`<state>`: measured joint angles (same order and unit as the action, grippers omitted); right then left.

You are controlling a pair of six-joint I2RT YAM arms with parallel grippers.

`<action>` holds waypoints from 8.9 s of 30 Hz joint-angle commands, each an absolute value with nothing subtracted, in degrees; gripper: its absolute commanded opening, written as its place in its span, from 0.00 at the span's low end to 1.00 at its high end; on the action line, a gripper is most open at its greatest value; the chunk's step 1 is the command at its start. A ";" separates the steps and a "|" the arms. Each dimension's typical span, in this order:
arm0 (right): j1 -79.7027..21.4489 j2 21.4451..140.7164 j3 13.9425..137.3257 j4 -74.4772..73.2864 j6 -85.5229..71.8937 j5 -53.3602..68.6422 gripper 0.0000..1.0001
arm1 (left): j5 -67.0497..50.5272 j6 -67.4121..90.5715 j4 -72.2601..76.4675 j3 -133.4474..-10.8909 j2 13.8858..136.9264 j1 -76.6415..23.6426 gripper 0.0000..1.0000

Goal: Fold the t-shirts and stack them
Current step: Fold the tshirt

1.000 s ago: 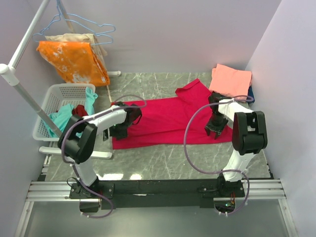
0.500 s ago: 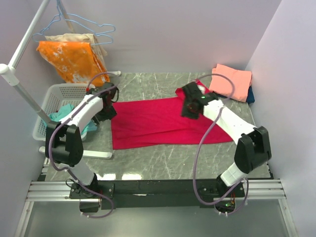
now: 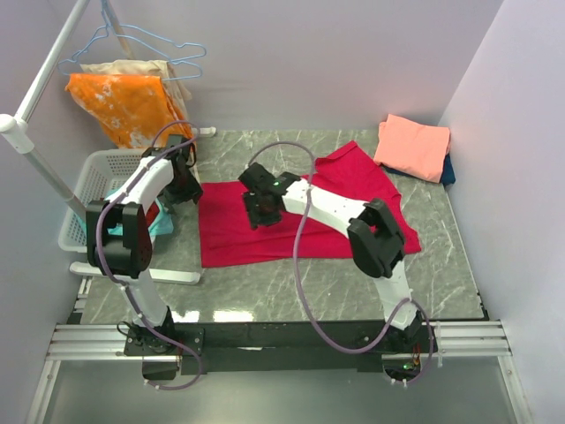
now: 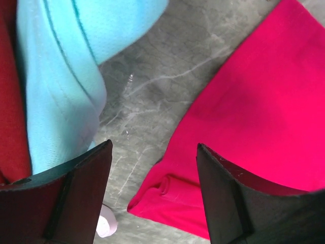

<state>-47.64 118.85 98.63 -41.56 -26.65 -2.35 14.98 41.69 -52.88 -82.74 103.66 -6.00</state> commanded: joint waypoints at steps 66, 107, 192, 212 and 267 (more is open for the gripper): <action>-52.38 132.45 116.80 -42.98 -24.96 -11.43 0.42 | 13.62 37.44 -52.56 -84.90 105.03 -4.92 0.73; -54.66 121.37 109.34 -45.35 -19.78 -13.18 0.48 | 11.51 39.81 -51.85 -102.39 127.26 -12.66 0.67; -66.27 134.12 115.75 -43.60 -14.76 -9.47 0.10 | 10.20 38.50 -56.60 -118.92 139.83 -10.11 0.69; -48.96 115.67 106.00 -36.64 -29.44 -22.68 0.49 | 10.29 35.51 -52.65 -115.94 133.43 -10.11 0.71; -16.79 128.58 123.13 -50.89 -33.57 -6.15 0.50 | 22.59 37.88 -47.90 -119.01 139.84 -11.34 0.48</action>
<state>-17.96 127.79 119.35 -49.43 -32.58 -5.91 20.80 37.95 -45.71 -121.69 140.11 -11.38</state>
